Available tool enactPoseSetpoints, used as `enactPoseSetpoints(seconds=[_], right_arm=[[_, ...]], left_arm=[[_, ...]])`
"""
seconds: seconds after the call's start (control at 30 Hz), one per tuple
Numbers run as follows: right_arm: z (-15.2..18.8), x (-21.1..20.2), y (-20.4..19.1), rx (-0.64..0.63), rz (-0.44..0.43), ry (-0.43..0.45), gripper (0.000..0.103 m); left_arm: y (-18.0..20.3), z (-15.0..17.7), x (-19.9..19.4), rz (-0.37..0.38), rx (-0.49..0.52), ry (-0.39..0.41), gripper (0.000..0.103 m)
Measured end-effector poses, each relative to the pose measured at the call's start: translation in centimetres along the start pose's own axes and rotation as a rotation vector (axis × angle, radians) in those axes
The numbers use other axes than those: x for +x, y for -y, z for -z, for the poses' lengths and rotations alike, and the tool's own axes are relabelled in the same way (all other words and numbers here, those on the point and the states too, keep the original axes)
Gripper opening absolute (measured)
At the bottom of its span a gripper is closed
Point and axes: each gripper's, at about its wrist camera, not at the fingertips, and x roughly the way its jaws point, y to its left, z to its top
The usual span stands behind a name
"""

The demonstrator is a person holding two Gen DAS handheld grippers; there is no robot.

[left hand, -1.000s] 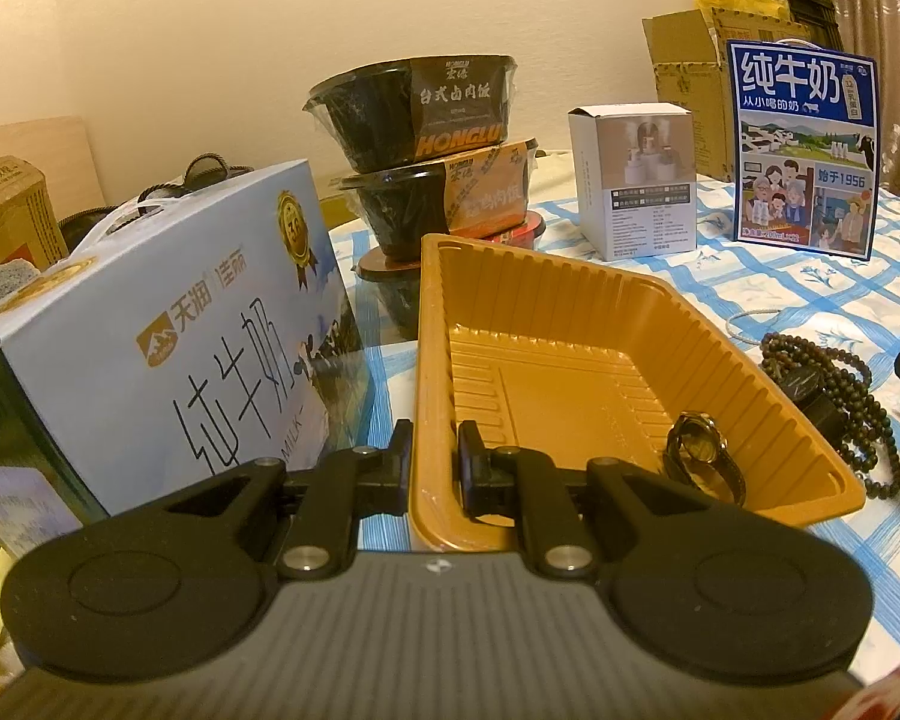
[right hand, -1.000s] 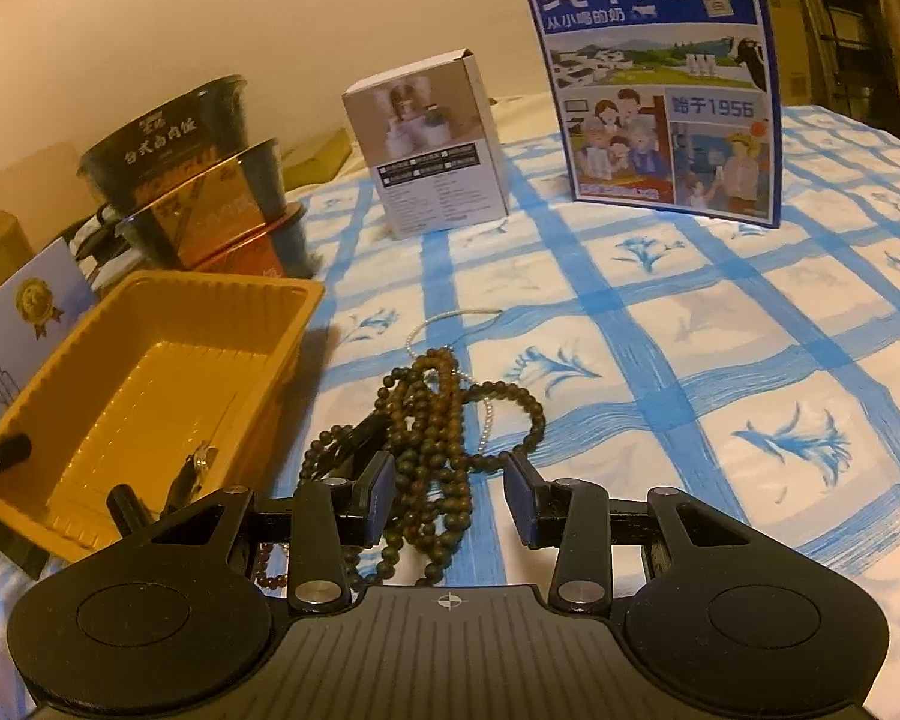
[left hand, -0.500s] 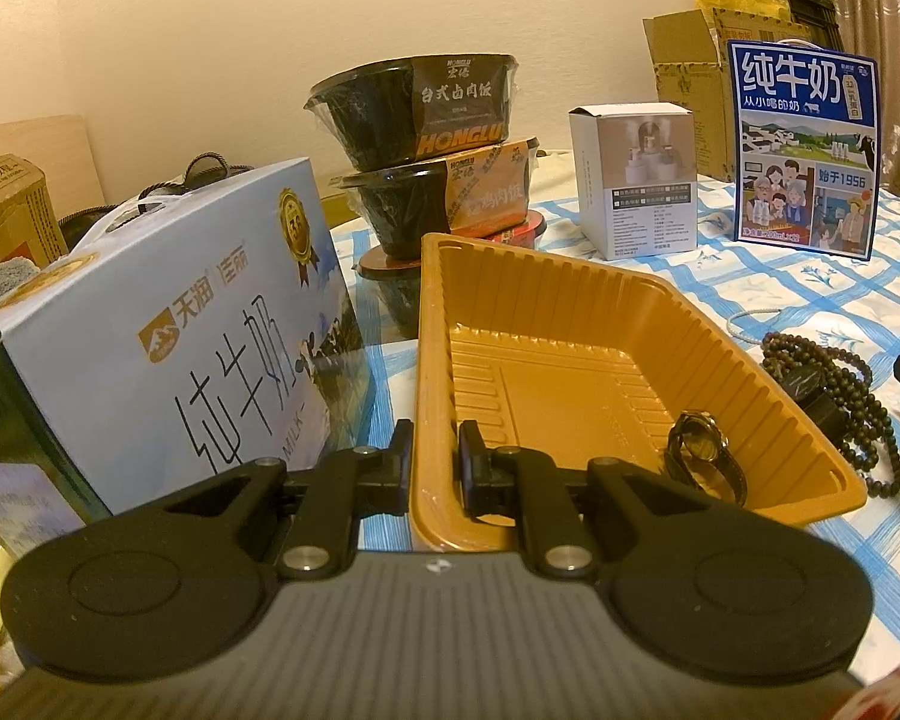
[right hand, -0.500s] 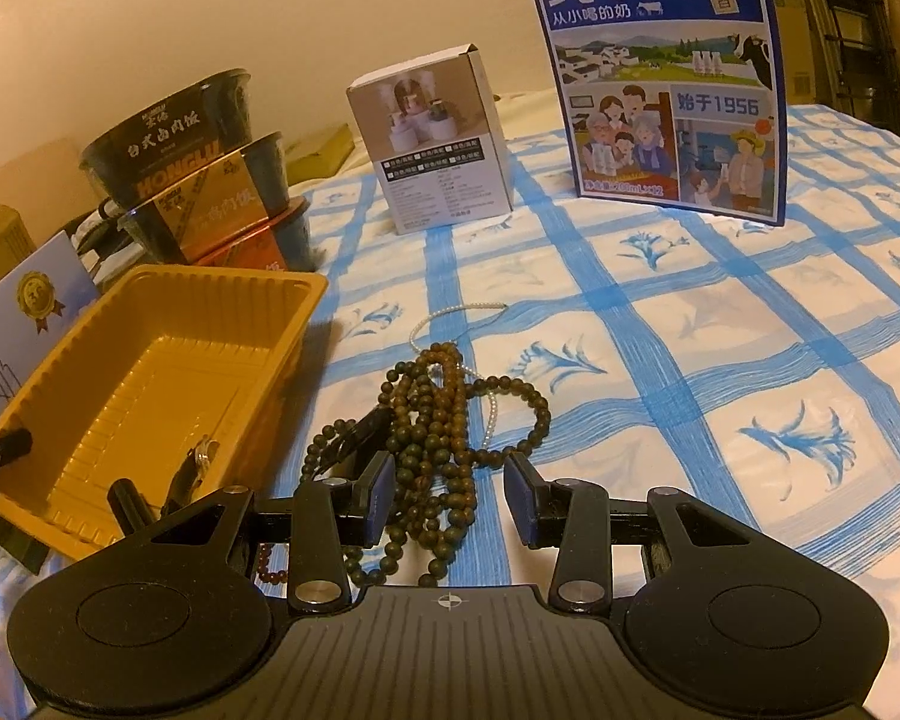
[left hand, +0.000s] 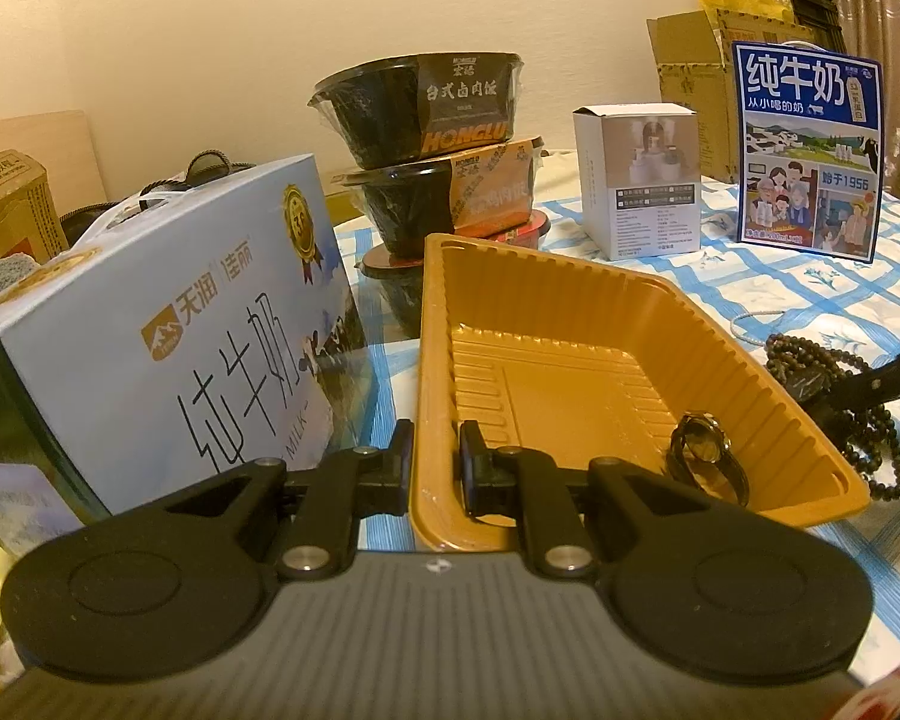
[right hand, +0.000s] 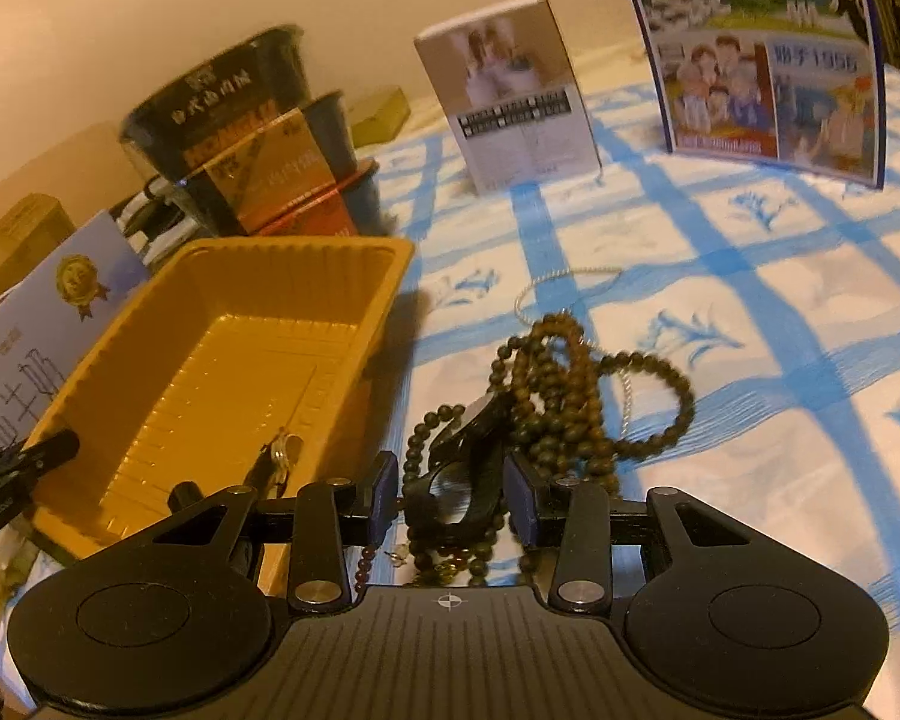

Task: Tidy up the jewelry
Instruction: 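Grasp the black-strap watch from the bead pile with the right gripper, then carry the watch into the orange tray and open the right gripper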

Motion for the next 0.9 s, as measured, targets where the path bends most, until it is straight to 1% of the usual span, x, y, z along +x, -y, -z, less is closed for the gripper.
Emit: enactPoseSetpoints(seconds=[0.07, 0.2, 0.37, 0.43, 0.6, 0.7, 0.9], right_arm=[[0.0, 0.5, 0.1, 0.023, -0.01, -0.001, 0.04], [-0.3, 1.1, 0.6, 0.095, -0.037, 0.002, 0.03], [-0.7, 2.3, 1.7, 0.203, -0.034, -0.001, 0.025], [-0.8, 2.6, 2.1, 0.231, -0.037, -0.001, 0.017], [-0.5, 2.3, 2.1, 0.213, -0.047, 0.024, 0.012], [-0.7, 1.6, 1.8, 0.199, -0.063, 0.052, 0.011], [-1.6, -0.4, 0.1, 0.148, -0.113, 0.122, 0.011]], left_arm=[[0.0, 0.0, 0.0, 0.0, 0.0, 0.0, 0.014], [-0.1, 0.0, 0.0, -0.001, 0.001, 0.0, 0.015], [-0.2, 0.0, 0.2, 0.0, 0.002, -0.001, 0.015], [-0.2, 0.0, 0.3, 0.0, 0.003, -0.003, 0.015], [-0.1, -0.1, 0.3, -0.002, 0.004, -0.002, 0.015], [-0.2, -0.1, 0.3, -0.001, 0.004, -0.003, 0.015], [-0.1, -0.1, 0.4, -0.002, 0.004, -0.003, 0.015]])
